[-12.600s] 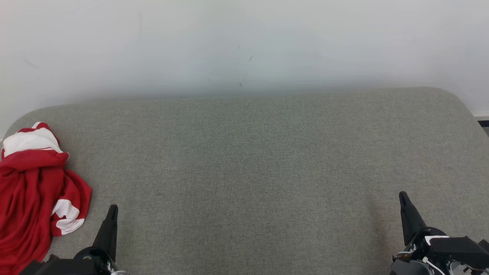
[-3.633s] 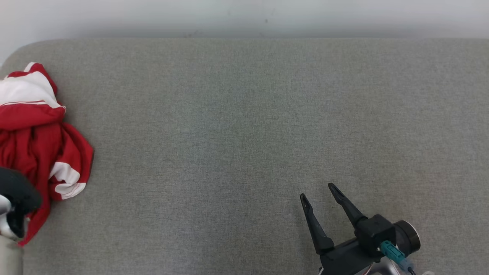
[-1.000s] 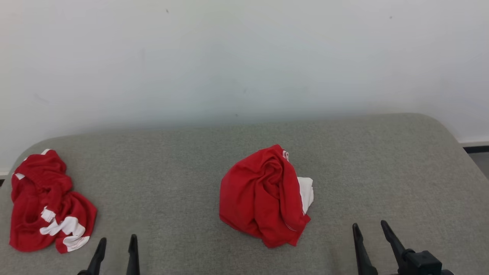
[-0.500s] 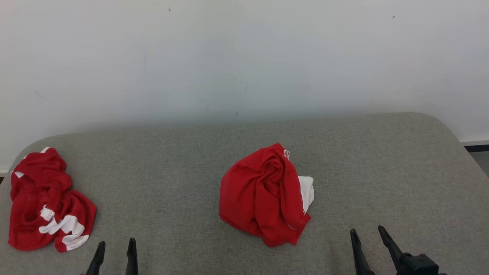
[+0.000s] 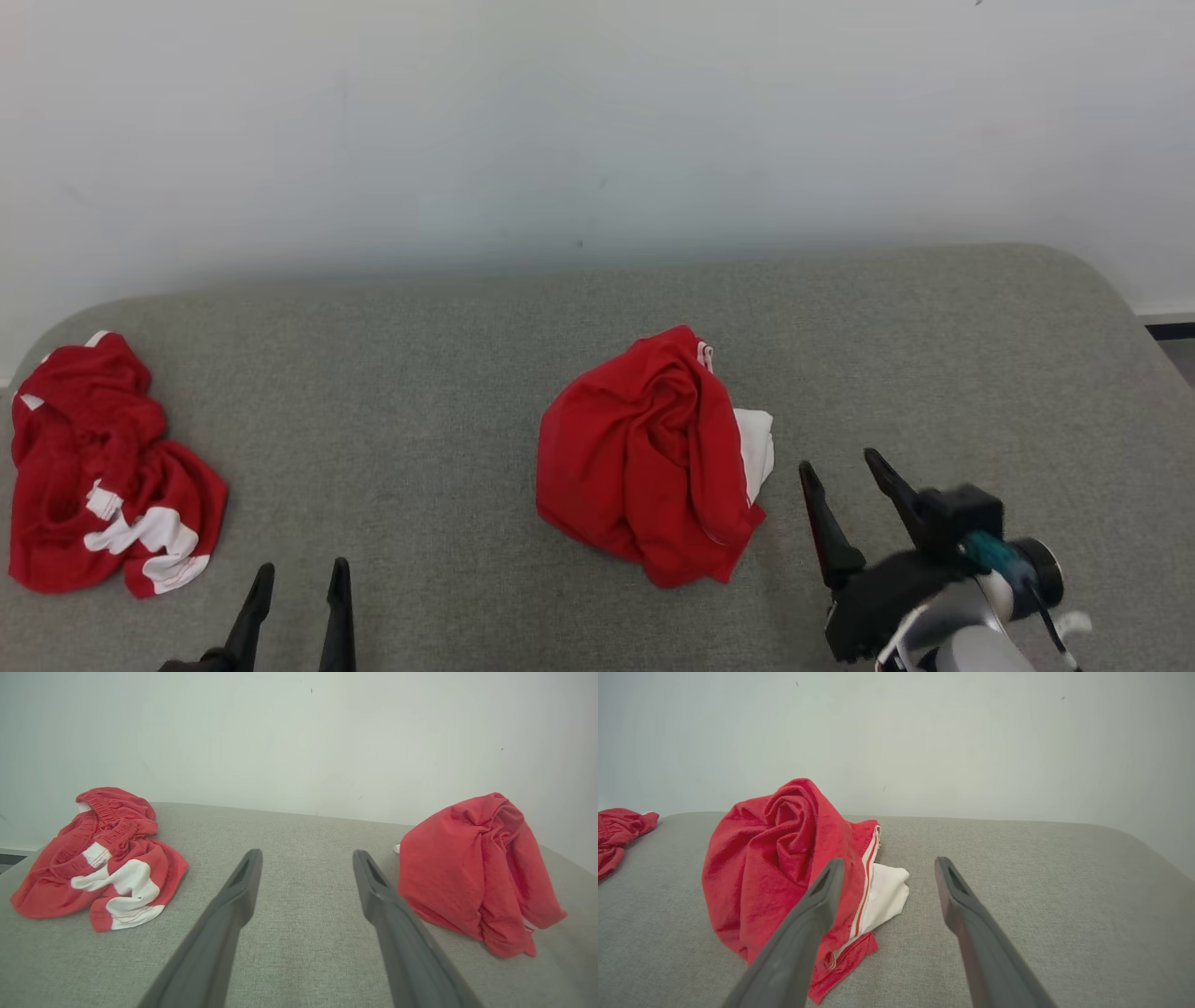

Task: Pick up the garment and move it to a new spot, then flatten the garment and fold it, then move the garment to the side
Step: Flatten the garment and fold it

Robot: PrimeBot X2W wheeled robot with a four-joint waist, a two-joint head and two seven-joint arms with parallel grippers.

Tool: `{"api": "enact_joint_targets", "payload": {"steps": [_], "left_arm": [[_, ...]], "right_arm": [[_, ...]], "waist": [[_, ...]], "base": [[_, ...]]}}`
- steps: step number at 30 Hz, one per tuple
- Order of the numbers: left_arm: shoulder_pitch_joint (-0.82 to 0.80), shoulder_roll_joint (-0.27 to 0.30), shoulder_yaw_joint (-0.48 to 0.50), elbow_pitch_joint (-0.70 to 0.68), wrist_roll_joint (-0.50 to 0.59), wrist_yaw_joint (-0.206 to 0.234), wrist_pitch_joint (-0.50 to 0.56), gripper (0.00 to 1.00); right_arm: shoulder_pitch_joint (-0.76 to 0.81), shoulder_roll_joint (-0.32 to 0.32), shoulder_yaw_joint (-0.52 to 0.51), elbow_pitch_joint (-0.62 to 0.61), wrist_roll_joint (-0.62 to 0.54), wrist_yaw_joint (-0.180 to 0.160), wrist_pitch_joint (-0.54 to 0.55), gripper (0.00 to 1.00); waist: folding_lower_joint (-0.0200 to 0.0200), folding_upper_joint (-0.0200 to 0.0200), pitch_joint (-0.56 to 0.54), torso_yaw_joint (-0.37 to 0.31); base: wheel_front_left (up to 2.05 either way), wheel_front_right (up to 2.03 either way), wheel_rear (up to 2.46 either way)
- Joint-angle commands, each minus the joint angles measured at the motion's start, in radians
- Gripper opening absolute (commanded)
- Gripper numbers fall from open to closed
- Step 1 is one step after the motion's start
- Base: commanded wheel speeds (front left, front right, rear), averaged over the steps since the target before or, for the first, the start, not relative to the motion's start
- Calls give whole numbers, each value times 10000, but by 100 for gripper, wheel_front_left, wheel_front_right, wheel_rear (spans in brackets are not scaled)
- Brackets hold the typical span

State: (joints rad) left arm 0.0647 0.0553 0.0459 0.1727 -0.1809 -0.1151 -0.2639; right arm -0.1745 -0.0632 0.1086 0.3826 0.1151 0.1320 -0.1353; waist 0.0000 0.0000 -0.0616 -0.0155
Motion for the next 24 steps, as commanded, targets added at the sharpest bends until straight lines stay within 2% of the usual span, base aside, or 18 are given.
{"api": "enact_joint_targets", "payload": {"steps": [1,4,7,12,17,18,19,20,24], "left_arm": [[-224,-27,-65,-75,62,-36,-8,100],[-397,-35,-264,-111,79,-47,-8,100],[-656,-42,-461,-19,83,-68,-8,100],[-962,-45,-771,23,-155,-39,-8,100],[-1232,-48,-983,53,-324,-5,-8,100],[-1263,-48,-1029,46,-317,9,-9,100],[-1288,-48,-1071,39,-322,39,-9,100],[-1310,-48,-1109,38,-324,73,-9,100],[-1339,-48,-1248,94,-400,173,-9,100]], "right_arm": [[-432,-107,210,256,122,-25,319,100],[-1450,-250,742,1120,574,-25,1109,100],[-2285,-383,1095,1915,972,-25,1441,100],[-3362,-598,1709,3309,1416,-25,1723,100],[-4046,-538,2170,4398,2039,-25,1924,100],[-4162,-577,2249,4571,2130,-25,1931,97],[-4265,-585,2308,4725,2209,-25,1881,42],[-4371,-618,2348,4867,2204,-25,1811,0],[-4866,-804,2626,5168,1893,-25,1215,0]], "waist": [[0,0,331,139],[0,0,647,437],[0,0,980,799],[0,0,1423,1313],[0,0,1725,1599],[0,0,1763,1631],[0,0,1784,1656],[0,0,1795,1676],[0,0,1701,1720]], "base": [[0,0,0],[0,0,0],[0,0,0],[0,0,0],[0,0,0],[0,0,0],[0,0,0],[0,0,0],[0,0,0]]}}
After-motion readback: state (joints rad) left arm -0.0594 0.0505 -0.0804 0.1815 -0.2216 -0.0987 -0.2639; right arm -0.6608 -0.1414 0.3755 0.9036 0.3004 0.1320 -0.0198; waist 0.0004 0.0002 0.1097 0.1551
